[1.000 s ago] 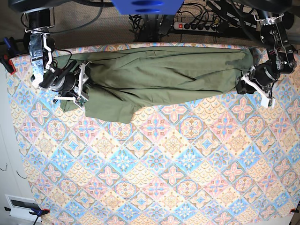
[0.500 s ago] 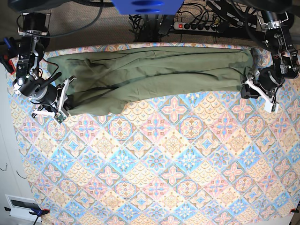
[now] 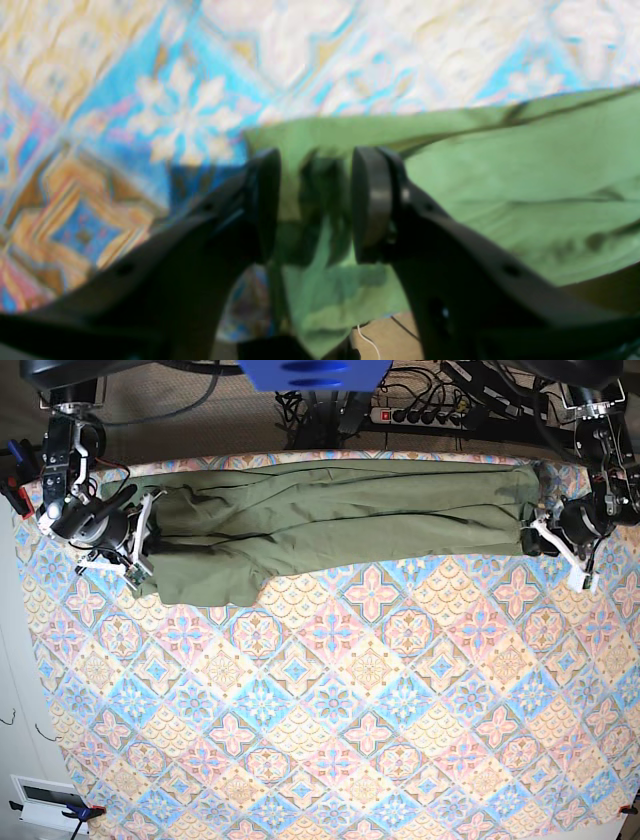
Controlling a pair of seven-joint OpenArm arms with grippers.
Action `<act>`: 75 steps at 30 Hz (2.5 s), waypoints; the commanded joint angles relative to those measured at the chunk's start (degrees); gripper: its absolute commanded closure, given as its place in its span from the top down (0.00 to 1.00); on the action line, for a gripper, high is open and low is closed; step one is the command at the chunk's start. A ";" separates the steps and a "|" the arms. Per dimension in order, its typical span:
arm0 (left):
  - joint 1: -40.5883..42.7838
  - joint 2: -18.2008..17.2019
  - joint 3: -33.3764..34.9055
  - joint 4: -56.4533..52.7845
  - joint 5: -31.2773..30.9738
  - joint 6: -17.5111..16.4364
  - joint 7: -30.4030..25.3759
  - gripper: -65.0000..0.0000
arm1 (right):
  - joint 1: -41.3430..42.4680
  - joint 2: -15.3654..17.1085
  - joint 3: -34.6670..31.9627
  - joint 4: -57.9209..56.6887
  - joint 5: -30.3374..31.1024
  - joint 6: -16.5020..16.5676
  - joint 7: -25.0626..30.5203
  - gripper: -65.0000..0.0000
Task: Layout the t-shirt on the table in an organized manner, then fold the t-shirt properly
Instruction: 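Pull the shirt end with the right gripper to tighten the folded strip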
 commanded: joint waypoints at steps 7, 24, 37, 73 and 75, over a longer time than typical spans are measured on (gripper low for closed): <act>-0.58 1.55 -2.81 0.84 -4.59 -0.23 4.78 0.50 | 0.35 1.38 -1.35 0.83 0.42 0.19 0.80 0.13; -0.40 2.25 -2.90 -6.99 1.21 -0.14 4.26 0.32 | 0.79 2.52 3.58 2.68 0.42 0.19 0.54 0.36; -1.98 2.17 -3.25 -6.99 3.94 -0.05 4.26 0.35 | 11.34 2.34 0.15 2.33 0.59 0.19 0.36 0.37; -3.21 2.25 -3.16 -6.81 3.32 -0.14 4.17 0.35 | 24.61 -6.01 -2.22 -41.45 0.42 0.19 7.57 0.43; -3.21 2.25 -3.16 -6.81 3.32 -0.14 4.17 0.35 | 24.52 -6.01 -4.95 -41.45 0.42 0.19 7.75 0.37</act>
